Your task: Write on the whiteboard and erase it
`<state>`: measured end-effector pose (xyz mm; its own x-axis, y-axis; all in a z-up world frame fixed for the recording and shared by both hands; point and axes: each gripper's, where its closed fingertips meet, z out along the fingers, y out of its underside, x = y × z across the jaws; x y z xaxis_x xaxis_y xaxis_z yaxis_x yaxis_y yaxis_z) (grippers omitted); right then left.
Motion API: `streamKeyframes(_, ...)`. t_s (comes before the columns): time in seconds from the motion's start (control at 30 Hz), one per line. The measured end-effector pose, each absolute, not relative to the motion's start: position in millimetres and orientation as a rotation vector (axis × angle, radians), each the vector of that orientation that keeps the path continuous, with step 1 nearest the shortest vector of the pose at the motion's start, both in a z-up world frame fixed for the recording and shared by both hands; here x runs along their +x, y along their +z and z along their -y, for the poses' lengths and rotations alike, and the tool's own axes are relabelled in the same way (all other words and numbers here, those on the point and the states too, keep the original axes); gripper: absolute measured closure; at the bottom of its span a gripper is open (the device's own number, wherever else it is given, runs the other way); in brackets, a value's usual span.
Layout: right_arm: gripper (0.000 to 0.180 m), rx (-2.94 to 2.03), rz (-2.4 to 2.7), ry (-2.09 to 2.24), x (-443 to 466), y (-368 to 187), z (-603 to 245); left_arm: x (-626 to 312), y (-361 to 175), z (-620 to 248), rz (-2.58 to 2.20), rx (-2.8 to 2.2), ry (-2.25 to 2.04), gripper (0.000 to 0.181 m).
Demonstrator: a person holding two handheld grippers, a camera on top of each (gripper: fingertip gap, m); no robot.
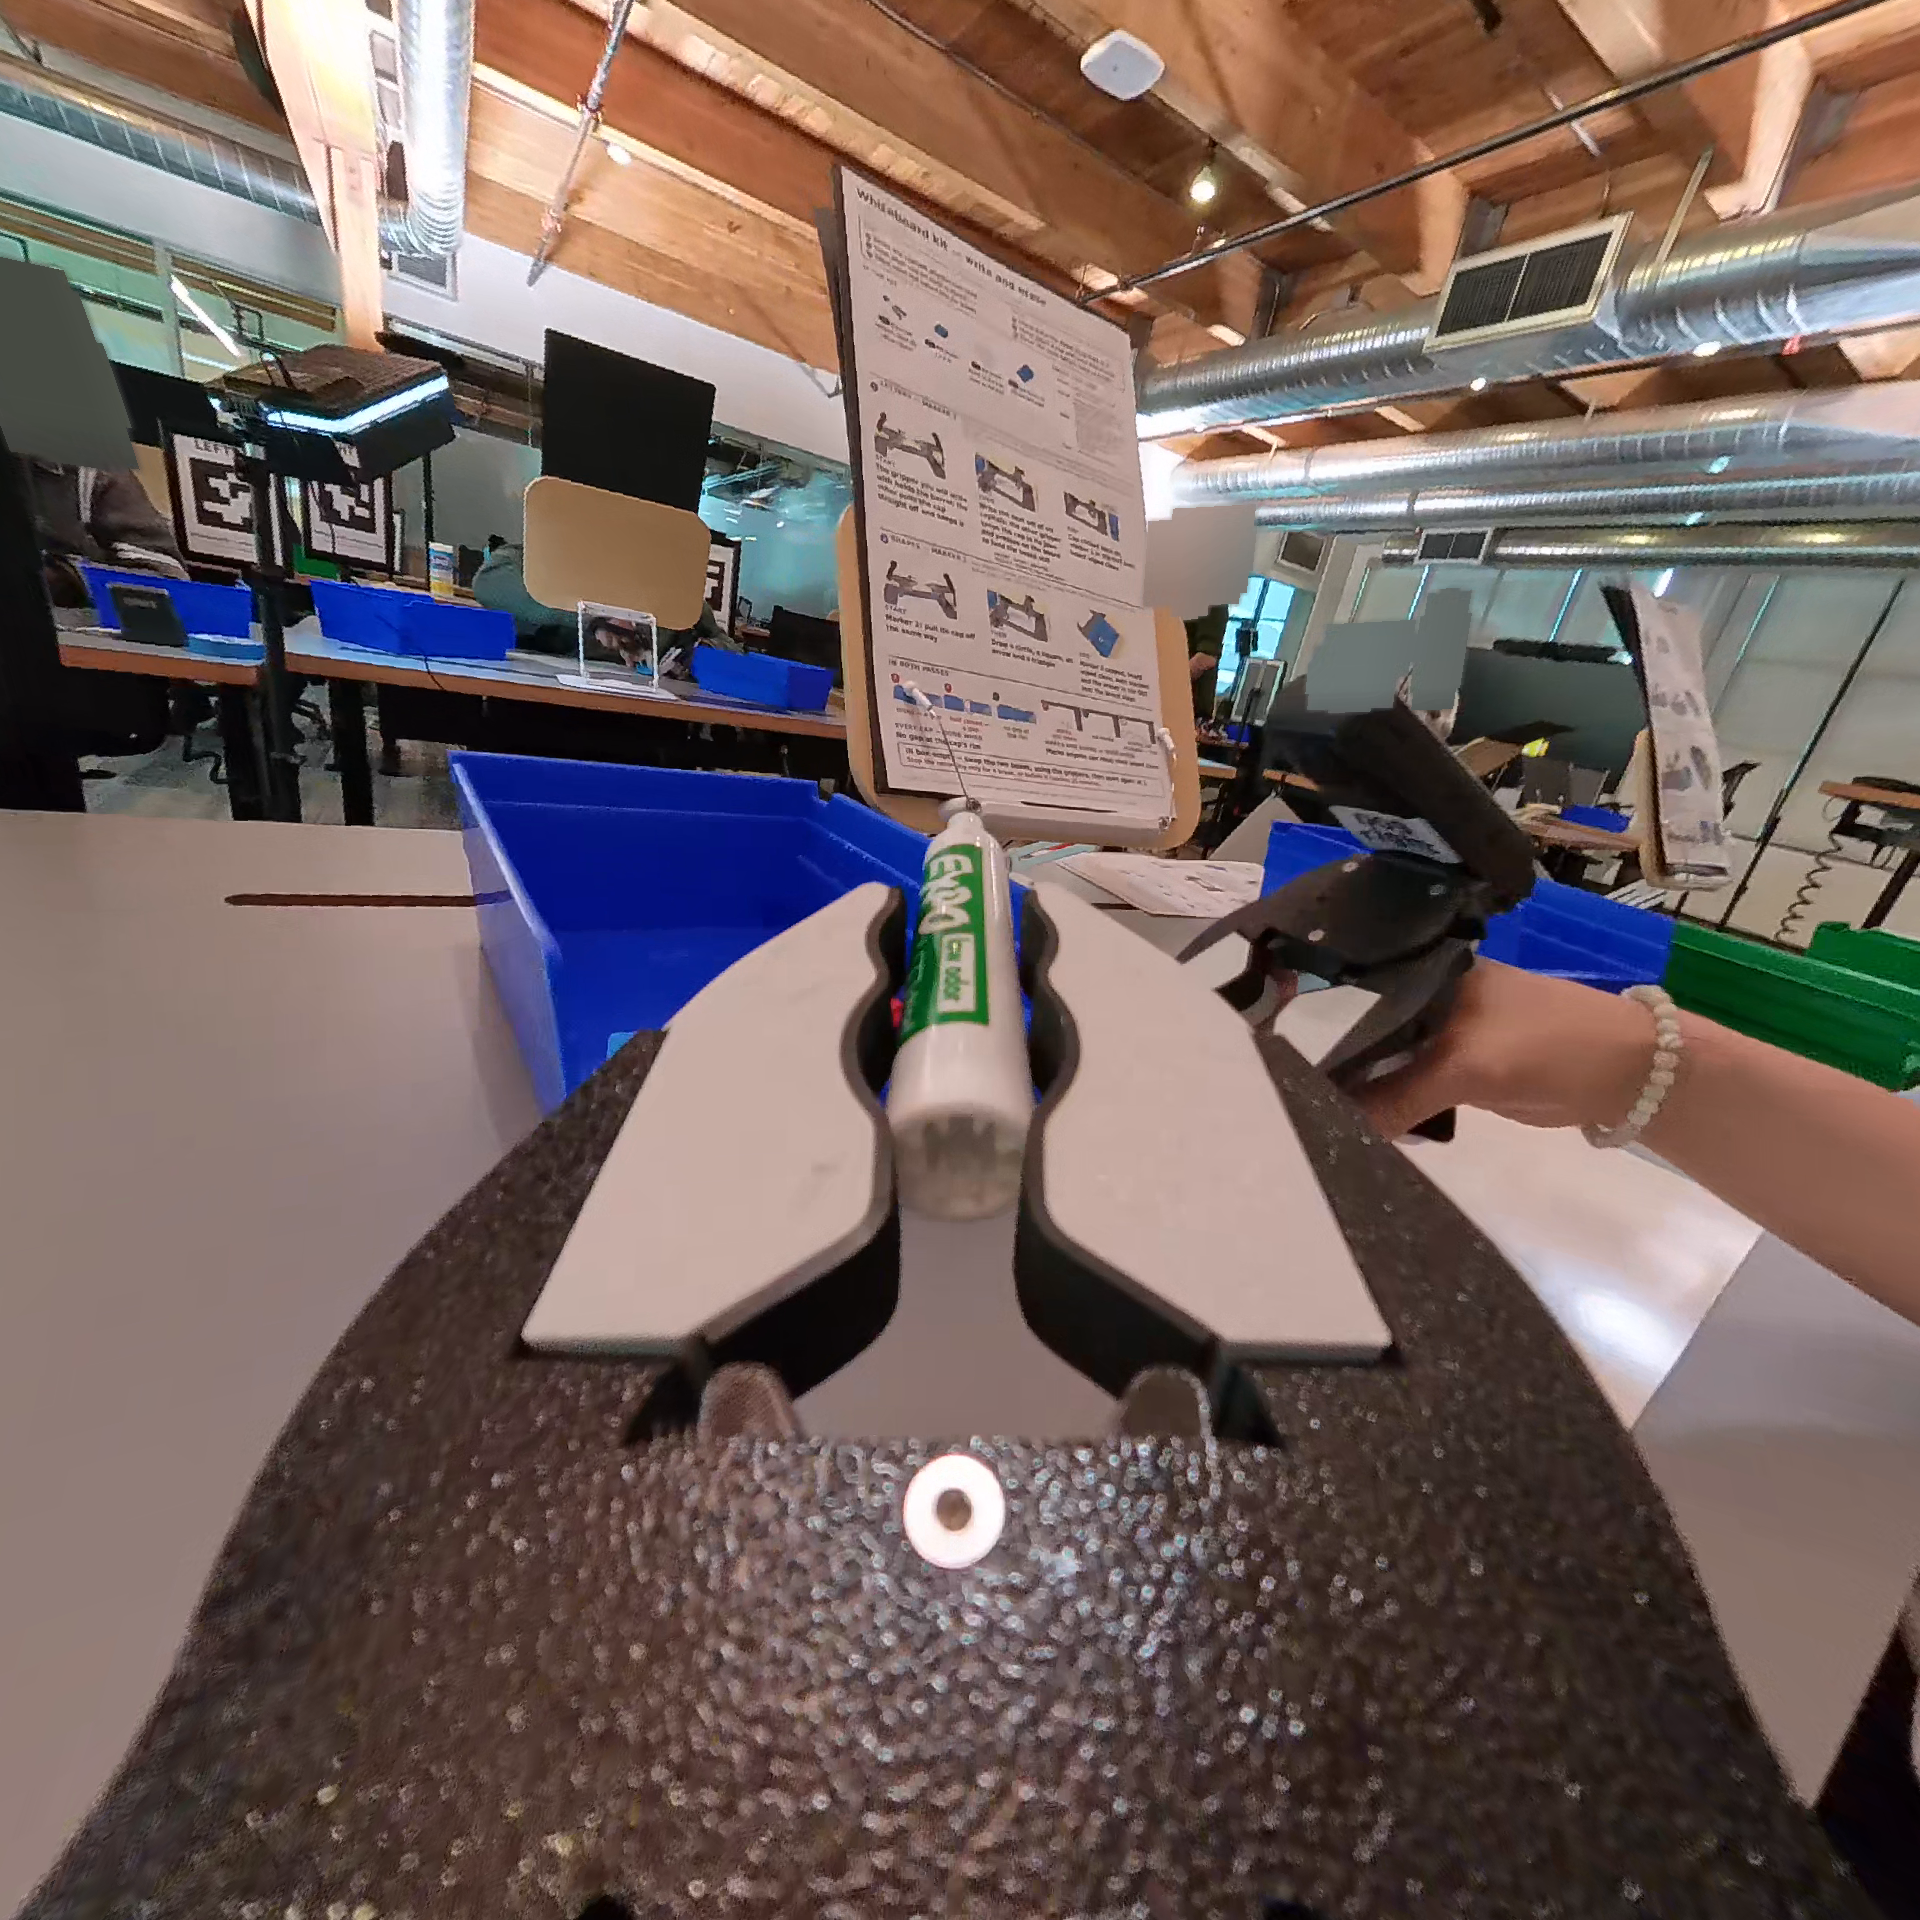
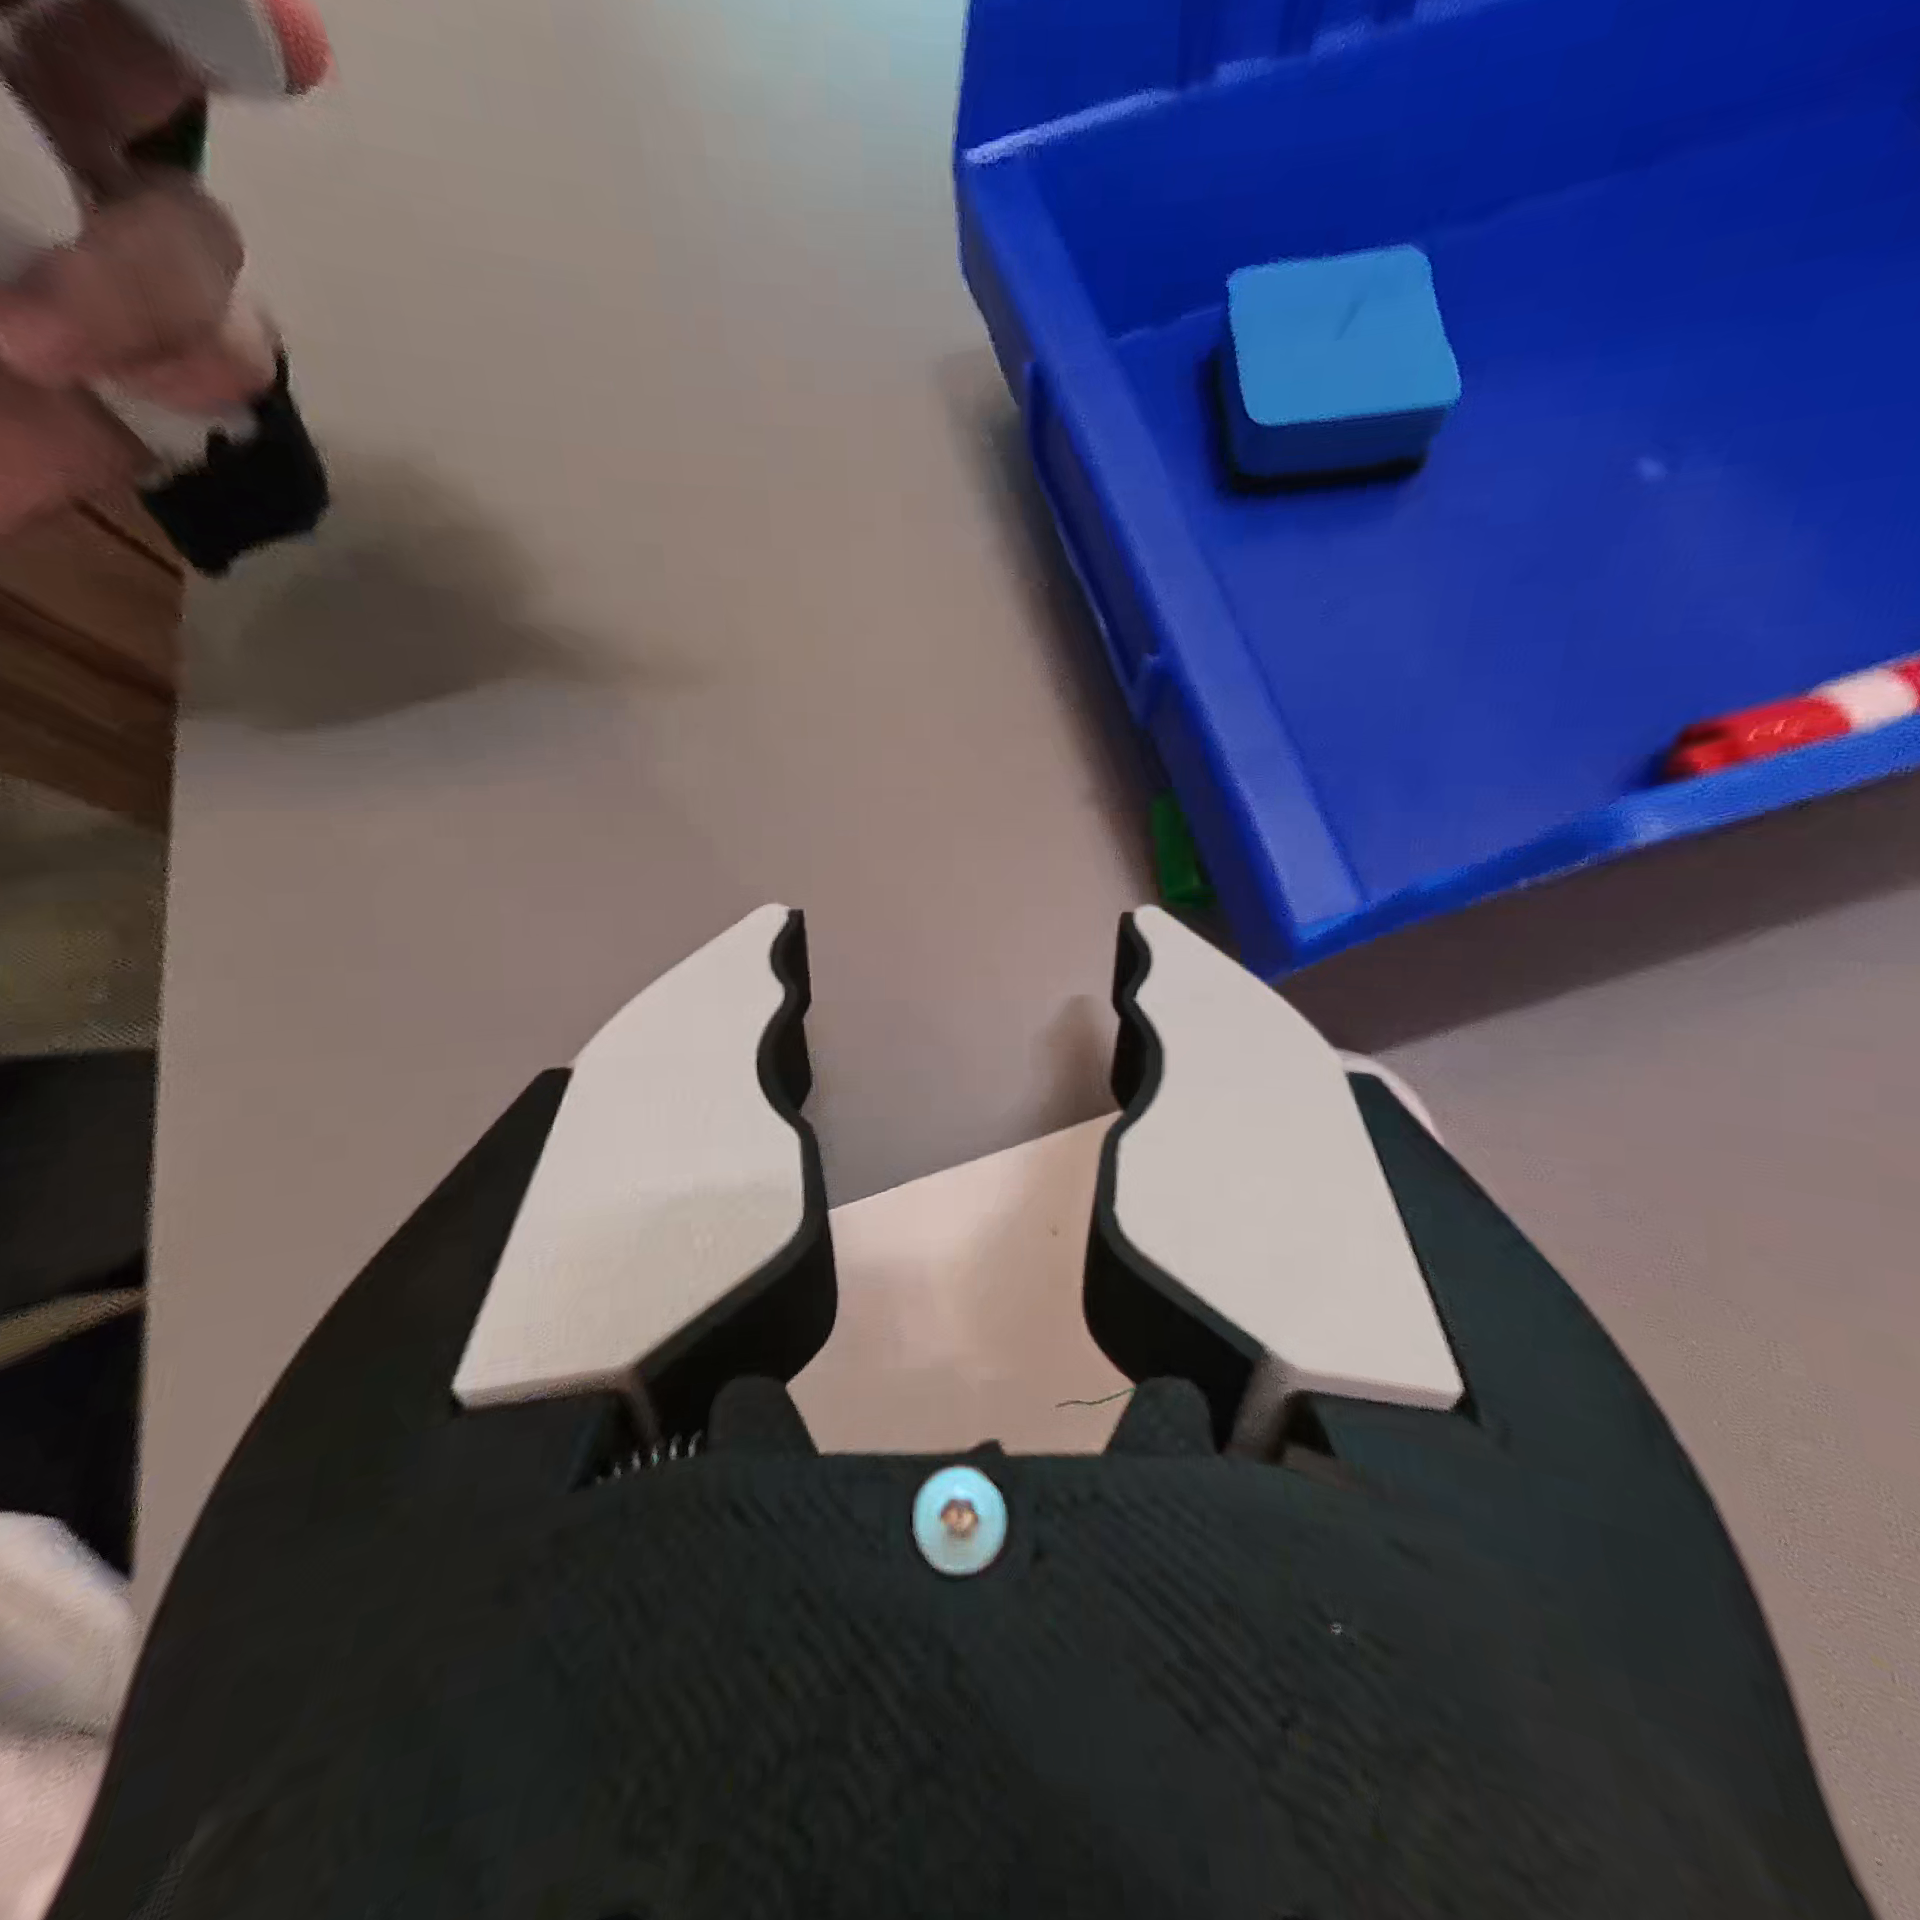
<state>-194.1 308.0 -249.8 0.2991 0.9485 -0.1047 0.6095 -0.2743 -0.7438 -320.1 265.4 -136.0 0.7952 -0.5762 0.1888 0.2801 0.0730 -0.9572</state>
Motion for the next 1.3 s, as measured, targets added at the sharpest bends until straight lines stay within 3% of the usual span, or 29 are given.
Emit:
streamKeyframes(0.03, 0.128, -2.004, 1.346, 0.767, -194.9, -249.8, -307.7, -322.5, -136.1, -263.2, -0.255, -1.345, -0.664, 0.160)
streamKeyframes(0.1, 0.140, -1.998, 1.301, 0.727, -197.7, -249.1, -312.7, -325.2, -135.9, -259.0, -0.243, -1.330, -0.690, 0.160)
streamKeyframes(0.33, 0.134, -2.043, 1.259, 0.428, -197.6, -277.1, -321.4, -330.7, -135.4, -251.8, -0.225, -1.287, -0.755, 0.160)
streamKeyframes(0.6, 0.162, -2.055, 1.307, 0.375, -201.3, -283.1, -343.6, -328.1, -145.1, -253.9, -0.209, -1.254, -0.881, 0.160)
streamKeyframes(0.73, 0.168, -2.035, 1.320, 0.352, -204.0, -273.7, -356.0, -327.1, -143.2, -250.8, -0.227, -1.239, -0.898, 0.160)
streamKeyframes(1.1, 0.154, -2.010, 1.486, 0.115, -202.0, -288.3, -372.5, -319.8, -142.6, -249.7, -0.247, -1.219, -0.957, 0.160)
streamKeyframes(1.3, 0.158, -2.009, 1.452, 0.145, -209.0, -288.8, -373.3, -315.3, -141.7, -247.9, -0.269, -1.222, -0.962, 0.160)
